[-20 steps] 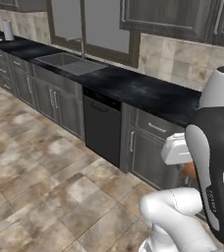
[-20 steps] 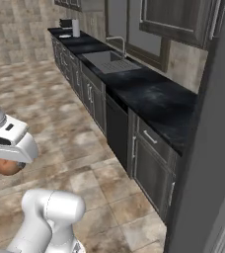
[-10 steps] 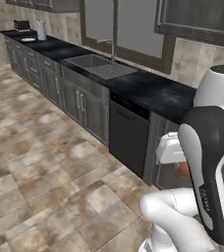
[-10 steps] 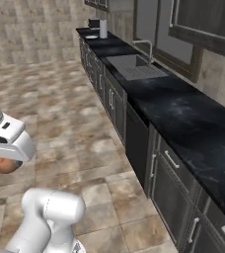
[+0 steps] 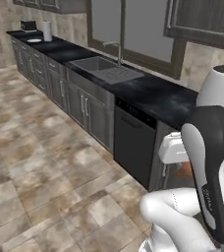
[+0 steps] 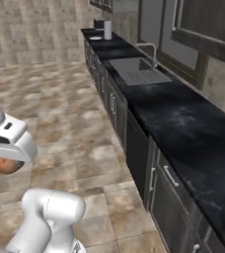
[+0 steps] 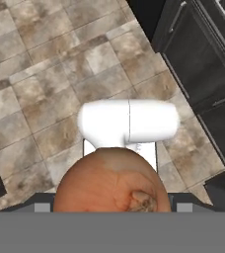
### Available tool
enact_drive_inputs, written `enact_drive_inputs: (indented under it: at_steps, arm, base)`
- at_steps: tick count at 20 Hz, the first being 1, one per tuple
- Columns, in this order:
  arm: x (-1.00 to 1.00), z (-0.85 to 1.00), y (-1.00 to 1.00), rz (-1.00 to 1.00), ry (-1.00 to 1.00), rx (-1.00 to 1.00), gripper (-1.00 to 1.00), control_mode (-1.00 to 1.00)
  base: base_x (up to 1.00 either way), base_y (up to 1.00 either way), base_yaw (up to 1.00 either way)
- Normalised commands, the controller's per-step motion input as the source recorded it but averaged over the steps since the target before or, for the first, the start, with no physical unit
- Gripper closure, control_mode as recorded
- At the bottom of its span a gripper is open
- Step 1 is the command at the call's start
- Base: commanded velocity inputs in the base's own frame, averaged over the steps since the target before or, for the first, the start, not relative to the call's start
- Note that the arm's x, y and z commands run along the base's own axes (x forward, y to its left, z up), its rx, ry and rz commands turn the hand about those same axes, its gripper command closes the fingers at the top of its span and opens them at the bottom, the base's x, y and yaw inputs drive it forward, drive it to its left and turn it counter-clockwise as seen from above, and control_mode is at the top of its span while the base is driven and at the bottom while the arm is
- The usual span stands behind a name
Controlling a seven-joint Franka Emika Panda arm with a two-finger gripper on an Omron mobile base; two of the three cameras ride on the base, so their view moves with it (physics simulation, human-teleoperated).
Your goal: Pick onion from the fridge and place it on the plate on the counter.
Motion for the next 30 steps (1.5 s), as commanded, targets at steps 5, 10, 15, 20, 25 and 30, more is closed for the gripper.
enact_drive_inputs:
  at_steps: [5,10,15,20,25,30]
  arm:
    - [0.00,0.00,0.00,0.00,0.00,0.00,1.00,1.00]
    - [0.00,0.00,0.00,0.00,0.00,0.00,1.00,1.00]
    - [0.00,0.00,0.00,0.00,0.00,0.00,1.00,1.00]
    - [0.00,0.00,0.00,0.00,0.00,0.00,1.00,1.00]
    - [0.00,0.00,0.00,0.00,0.00,0.00,1.00,1.00]
    - [0.00,0.00,0.00,0.00,0.00,0.00,1.00,1.00]
  base:
    - [0.66,0.00,0.52]
    - [0.97,0.00,0.23]
    - [1.00,0.10,0.11]
    - [1.00,0.38,0.06]
    - [1.00,0.38,0.02]
    - [1.00,0.39,0.03]
